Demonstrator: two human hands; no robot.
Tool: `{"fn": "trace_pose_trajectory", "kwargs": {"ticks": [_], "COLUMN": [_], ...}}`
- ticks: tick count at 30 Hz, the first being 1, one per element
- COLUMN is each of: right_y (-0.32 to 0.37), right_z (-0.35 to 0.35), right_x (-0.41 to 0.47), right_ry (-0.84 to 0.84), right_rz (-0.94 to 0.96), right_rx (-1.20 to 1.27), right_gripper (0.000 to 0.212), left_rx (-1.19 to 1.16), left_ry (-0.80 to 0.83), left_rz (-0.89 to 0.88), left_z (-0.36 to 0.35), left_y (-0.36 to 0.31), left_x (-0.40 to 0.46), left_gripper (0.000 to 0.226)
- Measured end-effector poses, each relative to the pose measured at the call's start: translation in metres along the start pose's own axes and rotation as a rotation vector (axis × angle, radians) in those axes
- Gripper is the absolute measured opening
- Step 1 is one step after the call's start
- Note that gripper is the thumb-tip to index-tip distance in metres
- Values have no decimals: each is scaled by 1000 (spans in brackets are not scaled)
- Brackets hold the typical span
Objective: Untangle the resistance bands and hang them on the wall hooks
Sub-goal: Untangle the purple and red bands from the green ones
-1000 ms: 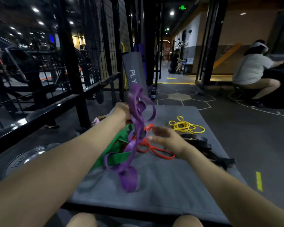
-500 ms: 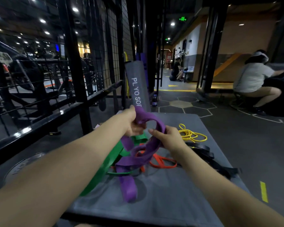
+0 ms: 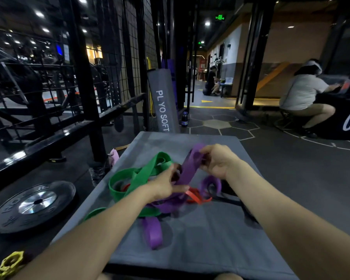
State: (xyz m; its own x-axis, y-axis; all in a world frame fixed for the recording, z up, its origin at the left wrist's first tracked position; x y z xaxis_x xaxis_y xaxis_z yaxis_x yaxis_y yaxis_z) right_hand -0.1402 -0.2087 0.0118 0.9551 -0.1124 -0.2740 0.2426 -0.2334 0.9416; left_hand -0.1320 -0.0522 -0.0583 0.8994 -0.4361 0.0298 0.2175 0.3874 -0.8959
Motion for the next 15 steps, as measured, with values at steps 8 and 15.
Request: {"fn": "trace_pose_trajectory", "kwargs": {"ticks": [8, 15], "right_y": [3, -16], "right_z": [-5, -35], "right_x": [5, 9], "right_ry": [158, 310], "right_rz": [111, 332], "right_rx": [-17, -340], "right_gripper": [21, 38], "left_rx": [-153, -266], "left_ry": [-231, -359], "left_rz": [-128, -148], "left_z": [55, 78], "left_y": [-46, -83], "left_x": [15, 25], "left_gripper": [34, 41]}}
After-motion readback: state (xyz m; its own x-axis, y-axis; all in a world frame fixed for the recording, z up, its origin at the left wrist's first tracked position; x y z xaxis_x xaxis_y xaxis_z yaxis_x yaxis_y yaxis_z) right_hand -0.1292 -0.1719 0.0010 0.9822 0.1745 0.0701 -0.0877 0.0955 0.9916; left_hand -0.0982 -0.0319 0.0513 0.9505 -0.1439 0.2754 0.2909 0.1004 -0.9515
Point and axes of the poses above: each hand's wrist, its own x-axis towards the middle knuckle, its own z-axis out of the back of the hand, y = z × x, the point moved 1 cm from there along x, towards the middle knuckle, and after that the axes turned 4 degrees about -x, right-handed, at the moved point
